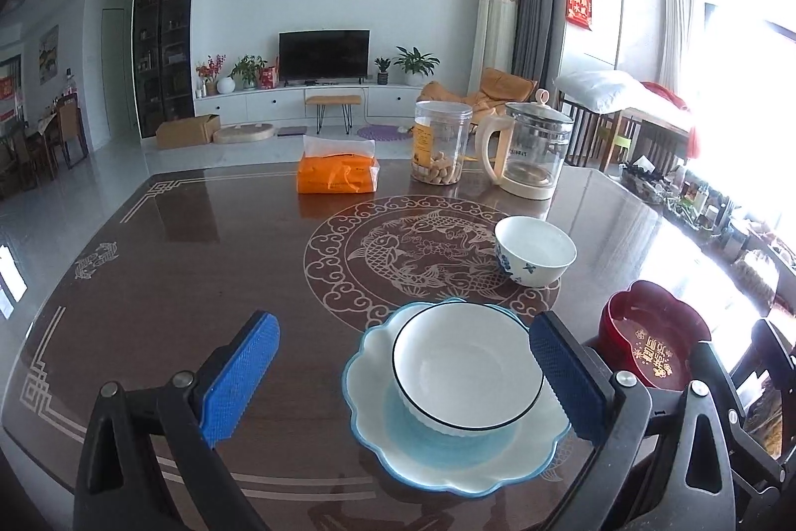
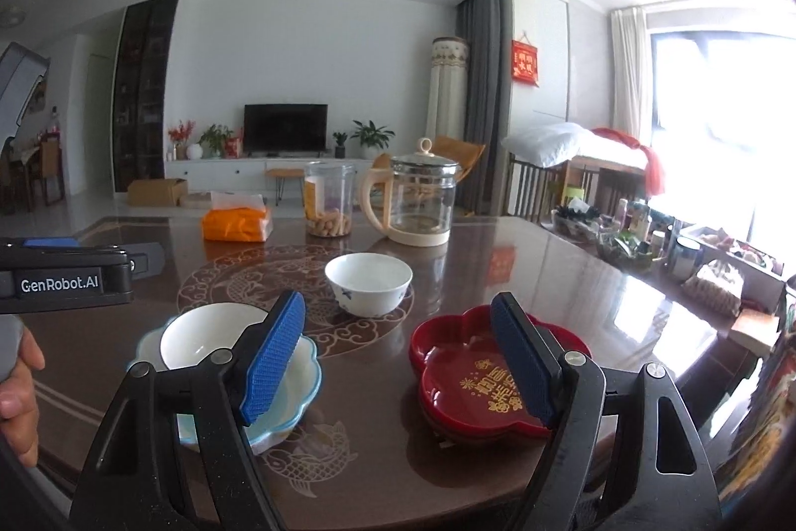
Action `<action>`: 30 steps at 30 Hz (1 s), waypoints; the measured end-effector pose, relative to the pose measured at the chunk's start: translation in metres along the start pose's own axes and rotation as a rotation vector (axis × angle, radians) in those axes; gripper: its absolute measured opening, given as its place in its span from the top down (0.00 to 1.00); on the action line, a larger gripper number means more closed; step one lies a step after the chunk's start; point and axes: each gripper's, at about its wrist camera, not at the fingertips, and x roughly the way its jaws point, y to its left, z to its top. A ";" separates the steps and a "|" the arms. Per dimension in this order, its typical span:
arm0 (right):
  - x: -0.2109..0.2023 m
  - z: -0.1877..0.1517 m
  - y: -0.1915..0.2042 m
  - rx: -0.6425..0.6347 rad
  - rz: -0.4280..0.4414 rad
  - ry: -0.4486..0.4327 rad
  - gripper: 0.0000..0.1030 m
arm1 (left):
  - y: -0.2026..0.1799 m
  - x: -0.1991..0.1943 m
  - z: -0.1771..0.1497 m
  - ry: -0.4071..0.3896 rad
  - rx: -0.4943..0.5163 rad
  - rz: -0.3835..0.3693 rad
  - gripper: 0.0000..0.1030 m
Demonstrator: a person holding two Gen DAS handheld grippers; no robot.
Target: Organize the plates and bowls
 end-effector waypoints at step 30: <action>-0.025 -0.004 0.009 -0.053 0.016 -0.091 0.22 | 0.024 -0.010 0.000 0.018 -0.054 0.062 0.03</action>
